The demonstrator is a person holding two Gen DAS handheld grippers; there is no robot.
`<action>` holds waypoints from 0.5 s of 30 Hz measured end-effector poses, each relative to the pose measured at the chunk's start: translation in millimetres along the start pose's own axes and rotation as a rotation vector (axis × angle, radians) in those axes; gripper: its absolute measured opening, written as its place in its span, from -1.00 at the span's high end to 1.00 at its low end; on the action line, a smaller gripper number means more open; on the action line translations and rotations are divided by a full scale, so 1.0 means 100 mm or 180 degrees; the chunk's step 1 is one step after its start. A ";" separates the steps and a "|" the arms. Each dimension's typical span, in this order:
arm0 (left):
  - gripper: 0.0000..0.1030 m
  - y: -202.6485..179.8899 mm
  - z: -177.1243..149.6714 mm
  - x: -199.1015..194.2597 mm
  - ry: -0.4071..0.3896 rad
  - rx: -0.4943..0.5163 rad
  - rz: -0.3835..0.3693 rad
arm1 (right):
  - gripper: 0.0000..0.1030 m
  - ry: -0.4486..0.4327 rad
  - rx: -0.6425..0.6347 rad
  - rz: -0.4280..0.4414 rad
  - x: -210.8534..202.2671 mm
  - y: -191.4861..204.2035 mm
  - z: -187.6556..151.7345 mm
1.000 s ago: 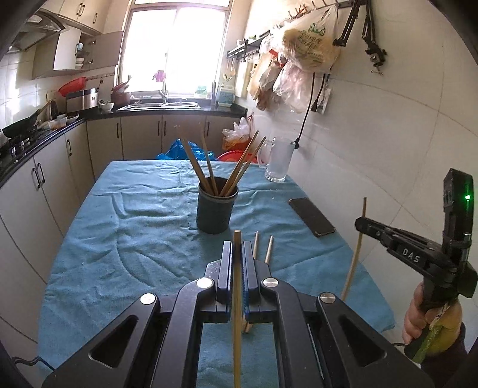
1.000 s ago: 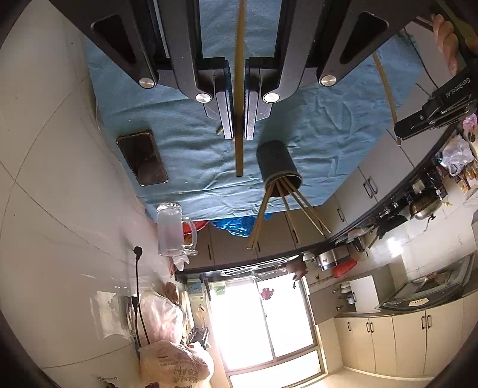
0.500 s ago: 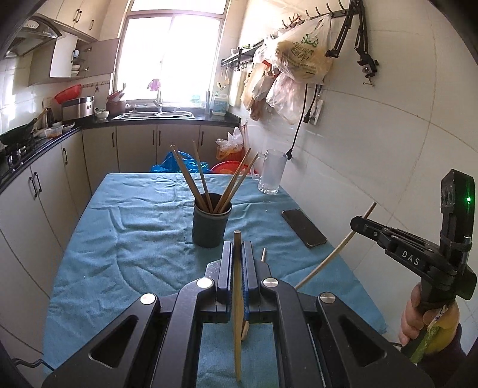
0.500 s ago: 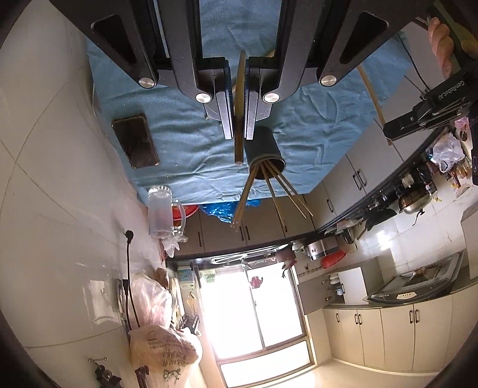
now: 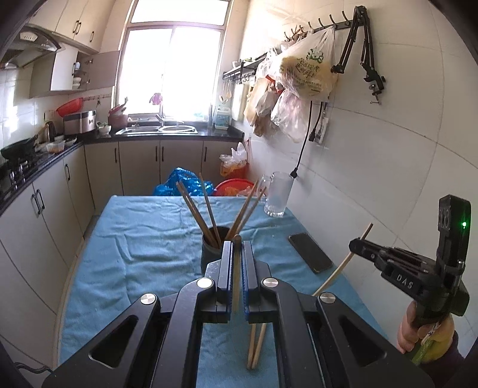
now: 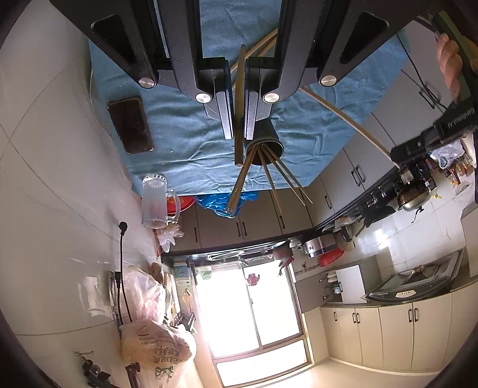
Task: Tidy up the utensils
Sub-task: 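Lift both held chopsticks and carry them over the grey cup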
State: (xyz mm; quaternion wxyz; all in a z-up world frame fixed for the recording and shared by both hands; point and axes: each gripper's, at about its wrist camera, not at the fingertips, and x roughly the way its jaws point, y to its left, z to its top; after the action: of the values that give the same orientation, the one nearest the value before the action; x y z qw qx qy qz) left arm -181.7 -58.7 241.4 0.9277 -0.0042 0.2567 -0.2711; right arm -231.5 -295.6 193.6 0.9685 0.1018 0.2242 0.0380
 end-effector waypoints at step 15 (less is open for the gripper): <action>0.91 0.17 0.73 0.15 -0.0202 0.0070 0.0080 | 0.86 -0.0115 -0.0022 0.0088 0.41 0.14 0.69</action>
State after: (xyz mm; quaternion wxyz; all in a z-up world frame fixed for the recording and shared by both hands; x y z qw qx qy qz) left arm -127.2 -61.2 295.1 0.9387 0.0007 0.2242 -0.2620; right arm -164.5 -288.9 239.2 0.9721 0.1023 0.2051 0.0504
